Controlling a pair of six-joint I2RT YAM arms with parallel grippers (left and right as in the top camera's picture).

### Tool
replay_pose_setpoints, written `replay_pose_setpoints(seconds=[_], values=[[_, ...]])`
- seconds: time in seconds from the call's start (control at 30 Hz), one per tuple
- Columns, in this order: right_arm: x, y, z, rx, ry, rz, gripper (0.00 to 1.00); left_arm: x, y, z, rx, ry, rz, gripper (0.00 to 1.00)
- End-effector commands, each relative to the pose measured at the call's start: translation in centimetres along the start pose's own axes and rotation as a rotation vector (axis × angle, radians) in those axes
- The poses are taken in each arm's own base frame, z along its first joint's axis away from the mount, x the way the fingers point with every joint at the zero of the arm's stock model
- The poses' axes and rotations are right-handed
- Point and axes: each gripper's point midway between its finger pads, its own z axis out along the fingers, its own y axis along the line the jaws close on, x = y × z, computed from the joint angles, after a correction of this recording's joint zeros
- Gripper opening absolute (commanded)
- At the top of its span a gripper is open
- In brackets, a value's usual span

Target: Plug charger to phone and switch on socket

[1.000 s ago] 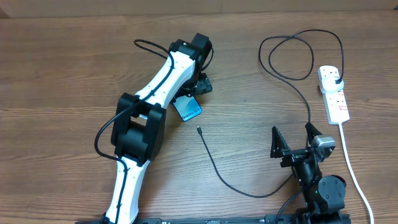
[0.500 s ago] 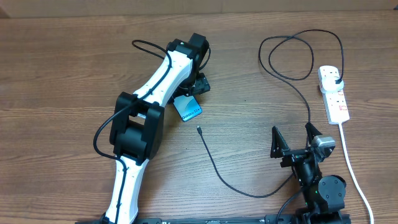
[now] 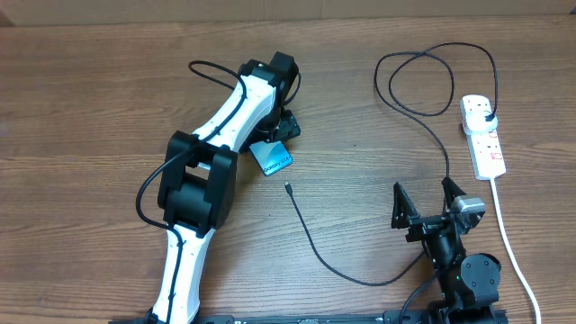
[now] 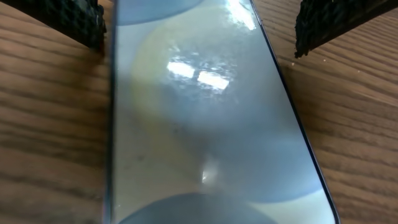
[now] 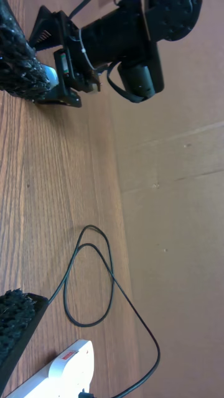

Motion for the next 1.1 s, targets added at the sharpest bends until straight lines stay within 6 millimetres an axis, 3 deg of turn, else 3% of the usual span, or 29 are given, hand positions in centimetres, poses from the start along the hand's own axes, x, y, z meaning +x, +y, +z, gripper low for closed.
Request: replay_pose_setpoints(seconds=[0.0, 0.63, 1.07], values=[[0.2, -0.1, 0.0, 0.005, -0.004, -0.004, 1.0, 0.9, 0.7, 1.7, -0.025, 0.039, 0.005, 1.0], [0.2, -0.1, 0.0, 0.005, -0.004, -0.004, 1.0, 3.4, 0.9, 6.7, 0.018, 0.102, 0.006, 1.0], [0.2, -0.1, 0.0, 0.005, -0.004, -0.004, 1.0, 3.8, 0.2, 6.7, 0.061, 0.137, -0.037, 1.0]])
